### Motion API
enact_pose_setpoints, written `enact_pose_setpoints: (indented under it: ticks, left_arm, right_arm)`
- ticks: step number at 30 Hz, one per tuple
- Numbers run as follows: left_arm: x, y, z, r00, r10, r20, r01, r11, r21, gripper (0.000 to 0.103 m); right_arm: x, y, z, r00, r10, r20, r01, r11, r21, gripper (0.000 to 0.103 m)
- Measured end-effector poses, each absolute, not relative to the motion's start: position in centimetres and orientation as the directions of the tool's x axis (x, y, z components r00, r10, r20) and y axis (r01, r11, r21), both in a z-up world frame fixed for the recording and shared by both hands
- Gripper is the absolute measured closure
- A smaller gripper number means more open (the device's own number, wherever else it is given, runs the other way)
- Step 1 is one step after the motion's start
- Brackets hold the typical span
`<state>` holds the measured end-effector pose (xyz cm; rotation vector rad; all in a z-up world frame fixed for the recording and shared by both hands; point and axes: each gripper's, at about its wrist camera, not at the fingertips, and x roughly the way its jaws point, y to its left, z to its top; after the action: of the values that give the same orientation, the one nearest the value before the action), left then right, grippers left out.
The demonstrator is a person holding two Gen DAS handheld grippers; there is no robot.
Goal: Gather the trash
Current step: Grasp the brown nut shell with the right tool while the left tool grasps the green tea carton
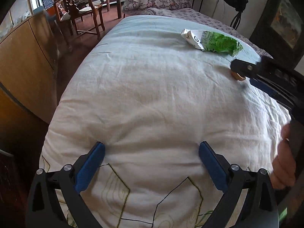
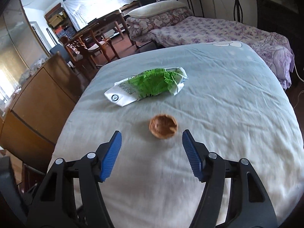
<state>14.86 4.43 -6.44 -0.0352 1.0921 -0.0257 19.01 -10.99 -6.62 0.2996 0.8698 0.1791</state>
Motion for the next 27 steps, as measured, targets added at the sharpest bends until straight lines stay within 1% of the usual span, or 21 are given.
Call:
enact_pose_setpoints:
  ticks: [1, 2, 3, 6, 11, 13, 16, 21, 27]
  left_arm:
    - [14.9, 4.4, -6.4, 0.46, -0.038, -0.887, 0.004, 0.999, -0.041, 0.006]
    - [14.9, 4.5, -6.3, 0.46, -0.038, -0.887, 0.004, 0.999, -0.041, 0.006]
    - [14.9, 4.5, -6.3, 0.461, -0.037, -0.887, 0.004, 0.999, -0.04, 0.006]
    - [14.8, 4.5, -6.0, 0.468, -0.038, -0.883, 0.003, 0.999, -0.041, 0.006]
    - [15.4, 5.2, -5.1, 0.501, -0.088, -0.861, 0.003, 0.995, -0.1, 0.006]
    - [16.1, 5.3, -4.7, 0.519, -0.086, -0.851, 0.0, 0.995, -0.1, 0.007]
    - [17.8, 4.6, -3.5, 0.575, -0.059, -0.816, 0.011, 0.998, -0.064, 0.009]
    - [21.1, 1.5, -0.8, 0.678, -0.146, -0.72, 0.156, 0.986, -0.054, 0.009]
    - [26.0, -3.7, -1.5, 0.698, -0.205, -0.686, 0.319, 0.947, 0.042, 0.008]
  right_arm:
    - [19.3, -10.9, -6.8, 0.632, 0.263, -0.729, -0.025, 0.947, 0.32, 0.044]
    - [19.6, -11.0, -7.0, 0.629, 0.248, -0.736, -0.016, 0.952, 0.307, 0.057]
    - [19.9, -11.1, -7.2, 0.623, 0.224, -0.749, 0.002, 0.958, 0.288, 0.068]
    - [18.8, -12.3, -6.3, 0.647, 0.178, -0.742, 0.061, 0.957, 0.284, 0.068]
    - [15.8, -15.1, -4.6, 0.65, 0.216, -0.729, 0.1, 0.926, 0.364, 0.068]
    - [14.7, -16.1, -4.7, 0.636, 0.193, -0.747, 0.125, 0.93, 0.346, 0.068]
    - [13.7, -17.4, -5.6, 0.601, 0.172, -0.781, 0.157, 0.932, 0.326, 0.068]
    - [13.0, -19.8, -7.1, 0.56, 0.242, -0.793, 0.194, 0.892, 0.409, 0.068]
    - [12.6, -19.8, -7.5, 0.555, 0.293, -0.778, 0.178, 0.872, 0.456, 0.068]
